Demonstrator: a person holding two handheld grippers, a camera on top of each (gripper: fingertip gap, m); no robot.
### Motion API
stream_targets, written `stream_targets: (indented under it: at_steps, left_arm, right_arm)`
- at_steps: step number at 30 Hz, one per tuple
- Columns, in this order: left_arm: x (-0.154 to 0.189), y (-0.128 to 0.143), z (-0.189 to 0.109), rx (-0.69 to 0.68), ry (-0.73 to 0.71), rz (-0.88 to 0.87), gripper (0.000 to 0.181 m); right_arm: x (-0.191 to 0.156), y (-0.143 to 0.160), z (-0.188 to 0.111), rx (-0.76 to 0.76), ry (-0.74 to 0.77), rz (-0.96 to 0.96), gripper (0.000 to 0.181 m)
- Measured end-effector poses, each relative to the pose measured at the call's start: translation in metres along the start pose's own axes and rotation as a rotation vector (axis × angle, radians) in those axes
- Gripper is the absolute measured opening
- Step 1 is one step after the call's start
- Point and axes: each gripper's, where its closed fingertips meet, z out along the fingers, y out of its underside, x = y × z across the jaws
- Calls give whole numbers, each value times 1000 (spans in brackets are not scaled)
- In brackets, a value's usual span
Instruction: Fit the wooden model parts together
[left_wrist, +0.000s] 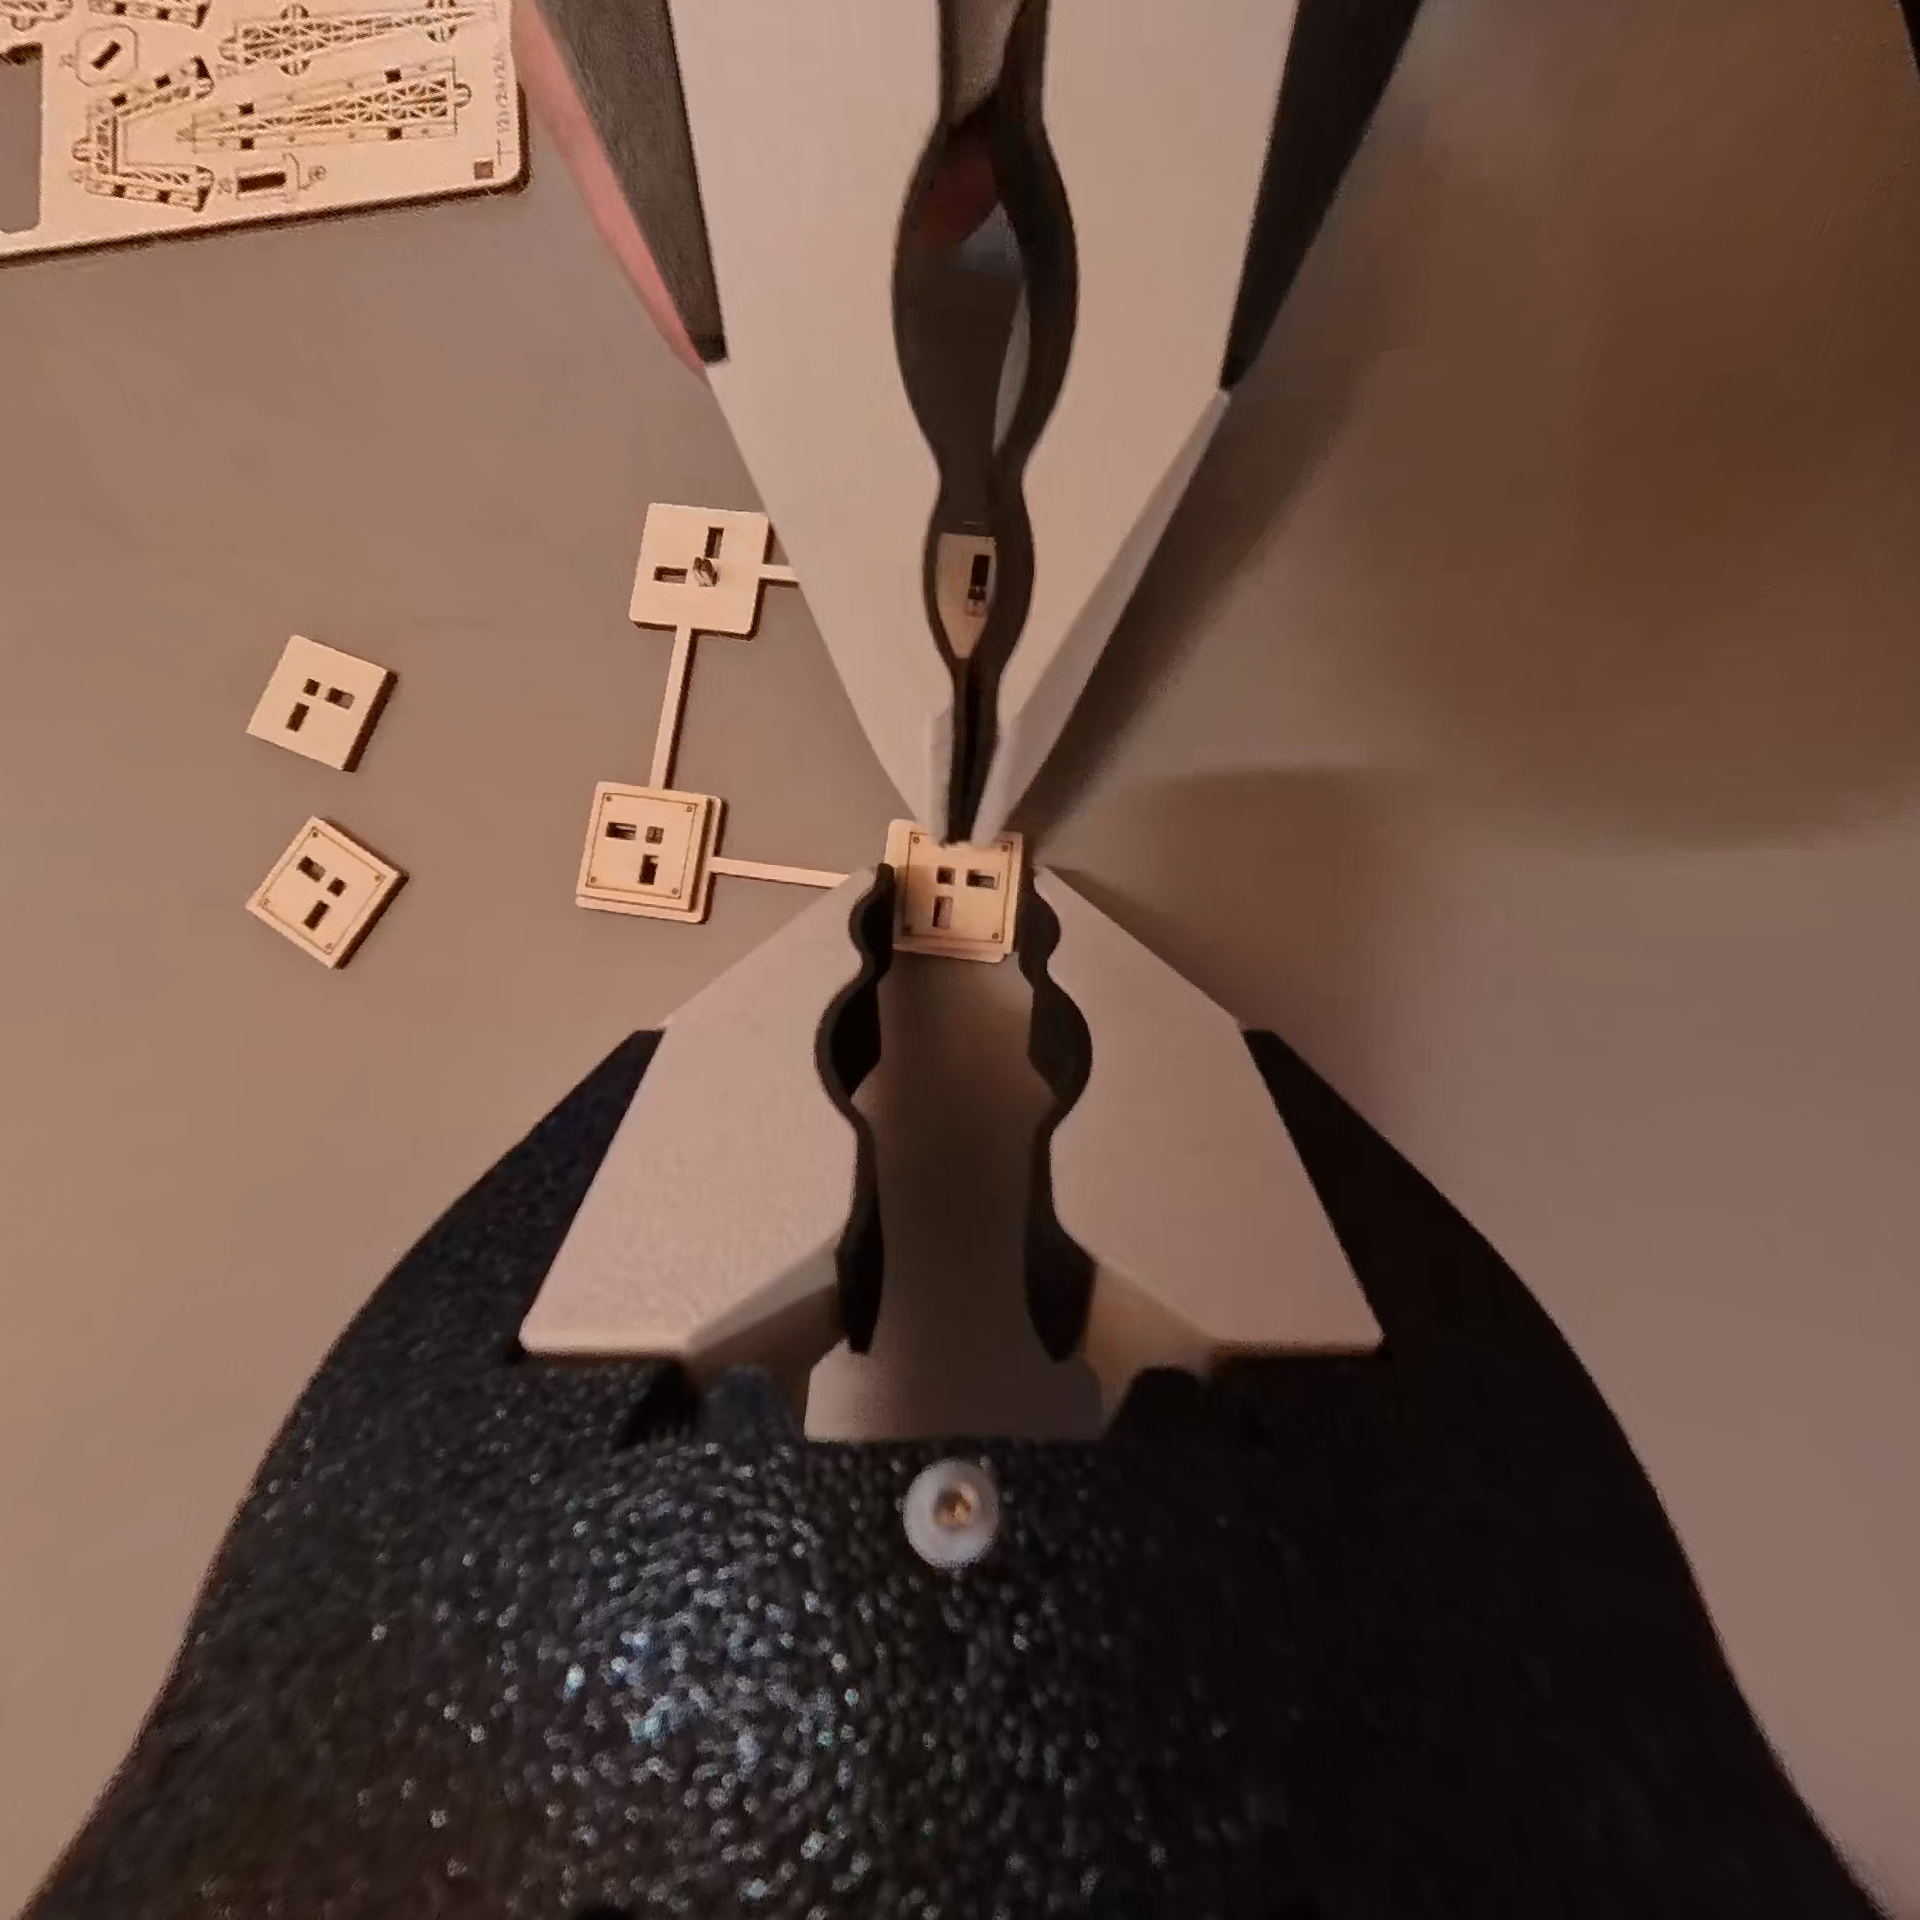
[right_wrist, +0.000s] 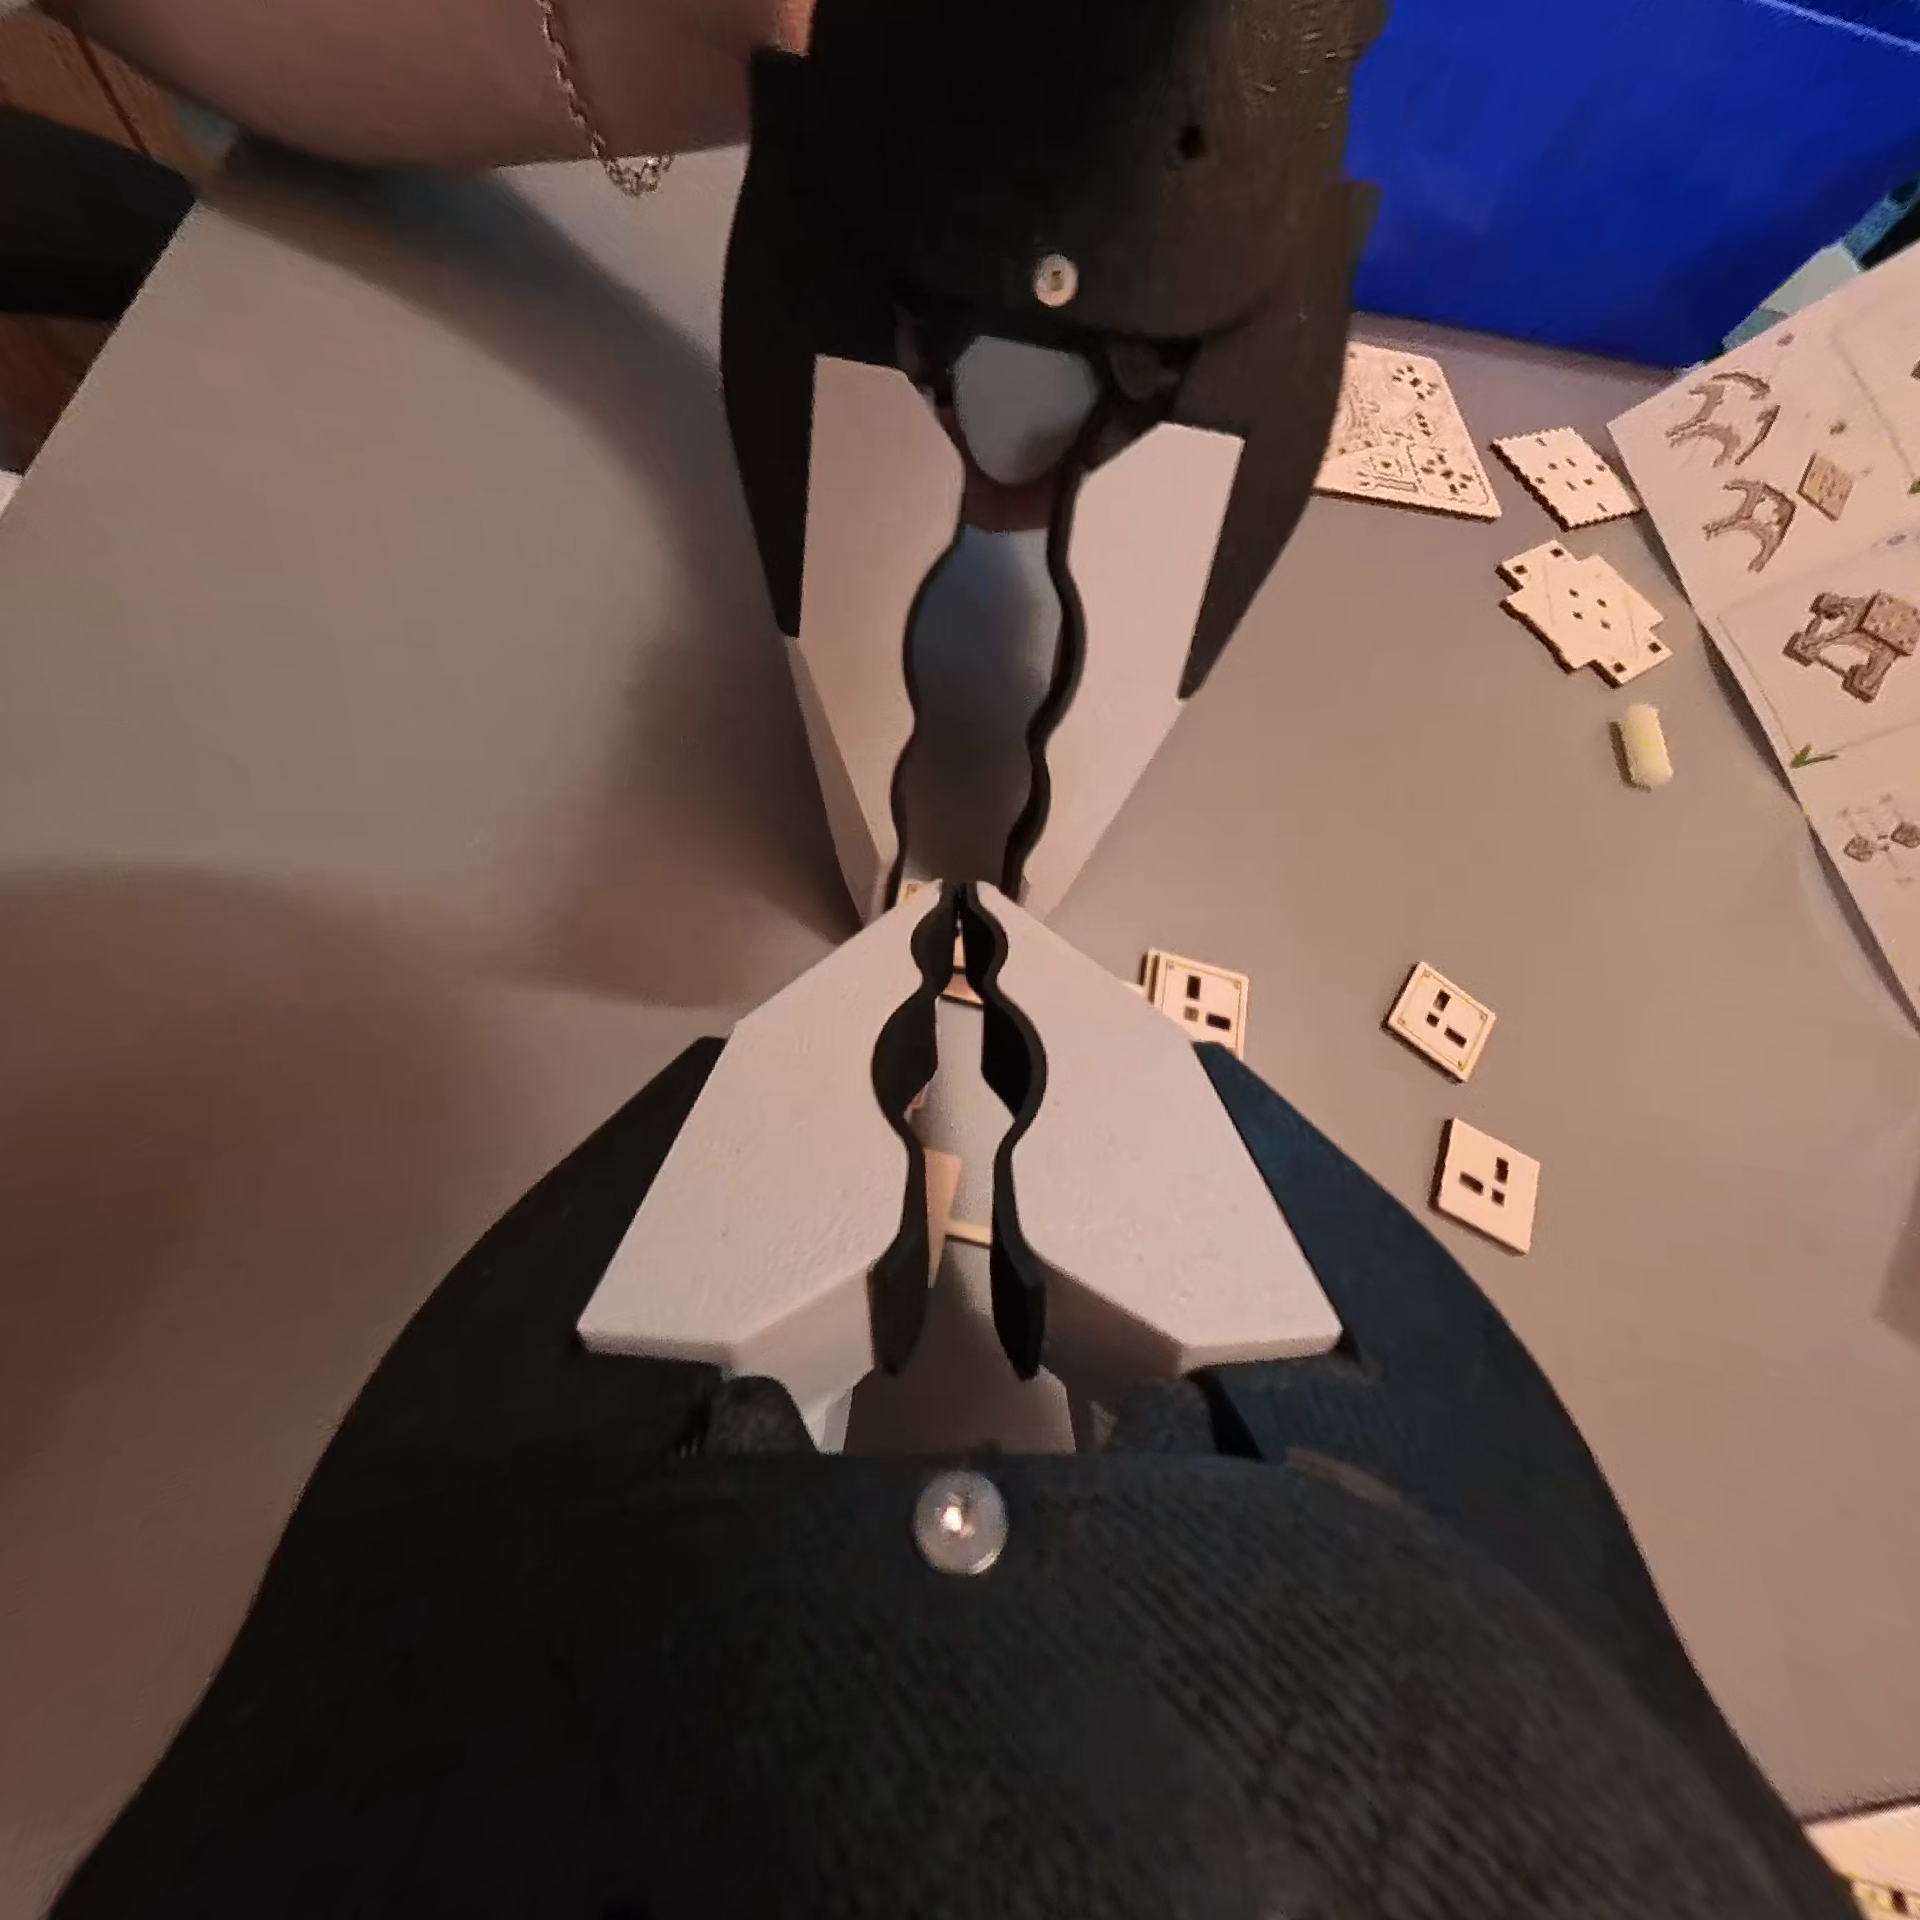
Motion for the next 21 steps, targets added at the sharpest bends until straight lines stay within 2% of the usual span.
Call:
stream_targets:
  at_steps: [4, 8, 11, 16, 21]
  left_arm:
    - [-1, 0, 0, -12, 15, 5, 20]
    - [0, -1, 0, -8, 30, 1, 21]
    - [-2, 0, -2, -6, 24, 8, 28]
    - [-9, -6, -13, 57, -20, 30, 27]
    - [-5, -3, -7, 34, -36, 98, 22]
  right_arm:
    - [-6, 14, 12, -104, 7, -80, 0]
    - [-6, 15, 14, -131, 34, -115, 0]
    - [-5, 16, 13, -135, 40, -114, 0]
    - [-2, 17, 13, -127, 55, -94, 0]
    - [0, 17, 12, -110, 52, -55, 0]
